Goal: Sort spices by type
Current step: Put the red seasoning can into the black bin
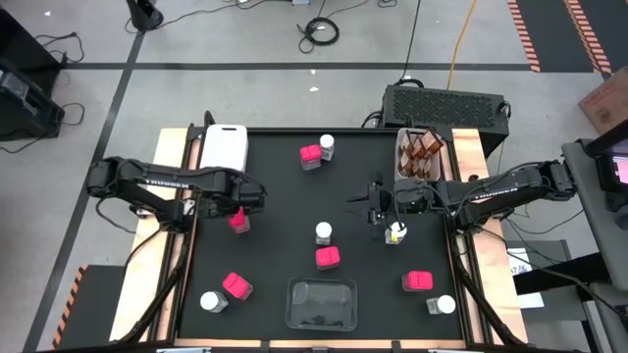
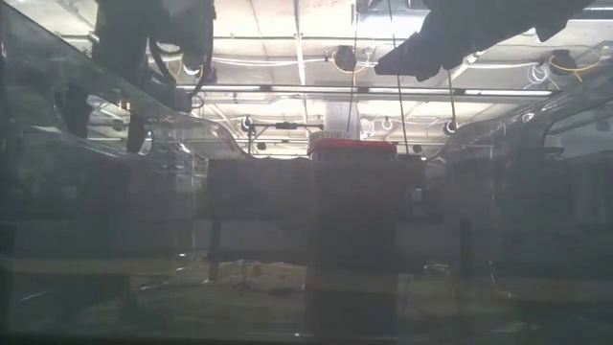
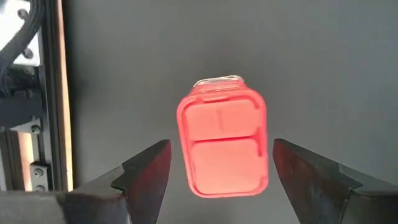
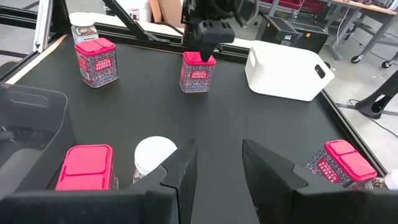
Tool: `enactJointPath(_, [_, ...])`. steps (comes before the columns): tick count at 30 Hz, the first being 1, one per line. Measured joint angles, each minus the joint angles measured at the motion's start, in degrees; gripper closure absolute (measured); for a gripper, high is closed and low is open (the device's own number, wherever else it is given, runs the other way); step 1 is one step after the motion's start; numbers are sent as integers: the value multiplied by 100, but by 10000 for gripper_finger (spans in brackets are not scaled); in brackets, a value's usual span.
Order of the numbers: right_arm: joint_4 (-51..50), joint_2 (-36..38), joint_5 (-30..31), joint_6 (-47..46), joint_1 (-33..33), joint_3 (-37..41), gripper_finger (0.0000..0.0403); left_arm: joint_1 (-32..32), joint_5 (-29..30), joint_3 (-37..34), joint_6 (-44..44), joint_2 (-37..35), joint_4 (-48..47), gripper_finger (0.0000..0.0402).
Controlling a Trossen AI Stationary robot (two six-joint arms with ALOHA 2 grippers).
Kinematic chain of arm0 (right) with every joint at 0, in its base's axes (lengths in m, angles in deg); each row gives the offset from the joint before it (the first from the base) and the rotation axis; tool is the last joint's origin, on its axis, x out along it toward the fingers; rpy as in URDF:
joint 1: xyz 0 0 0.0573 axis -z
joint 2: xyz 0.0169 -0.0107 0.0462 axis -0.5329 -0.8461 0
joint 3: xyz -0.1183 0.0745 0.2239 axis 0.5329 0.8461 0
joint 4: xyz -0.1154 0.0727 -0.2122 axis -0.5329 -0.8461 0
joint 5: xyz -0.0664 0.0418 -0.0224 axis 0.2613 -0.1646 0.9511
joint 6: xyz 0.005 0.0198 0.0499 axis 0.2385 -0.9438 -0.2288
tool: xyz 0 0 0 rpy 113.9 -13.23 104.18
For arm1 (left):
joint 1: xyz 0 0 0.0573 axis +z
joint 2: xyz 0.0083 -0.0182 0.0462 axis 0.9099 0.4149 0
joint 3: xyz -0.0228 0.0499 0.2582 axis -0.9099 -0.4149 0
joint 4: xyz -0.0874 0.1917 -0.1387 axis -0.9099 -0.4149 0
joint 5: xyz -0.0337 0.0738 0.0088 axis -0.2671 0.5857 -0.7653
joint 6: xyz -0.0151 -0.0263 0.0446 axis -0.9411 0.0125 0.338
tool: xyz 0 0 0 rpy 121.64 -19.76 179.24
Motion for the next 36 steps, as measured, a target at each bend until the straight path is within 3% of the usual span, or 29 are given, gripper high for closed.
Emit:
enactJointPath(4, [-9, 0, 0, 0, 0, 0, 280, -17, -278, -322, -34, 3, 244, 118])
enactJointPath(15, [-4, 0, 0, 0, 4, 0, 280, -13, -204, -759, 182, -1, 824, 118])
enactJointPath(23, [-2, 0, 0, 0, 11, 0, 280, -13, -118, -801, 1037, -1, 835, 118])
enactJointPath(36, [-157, -2, 2, 20, 33, 0, 280, -14, -90, -801, 1241, -1, 1001, 118])
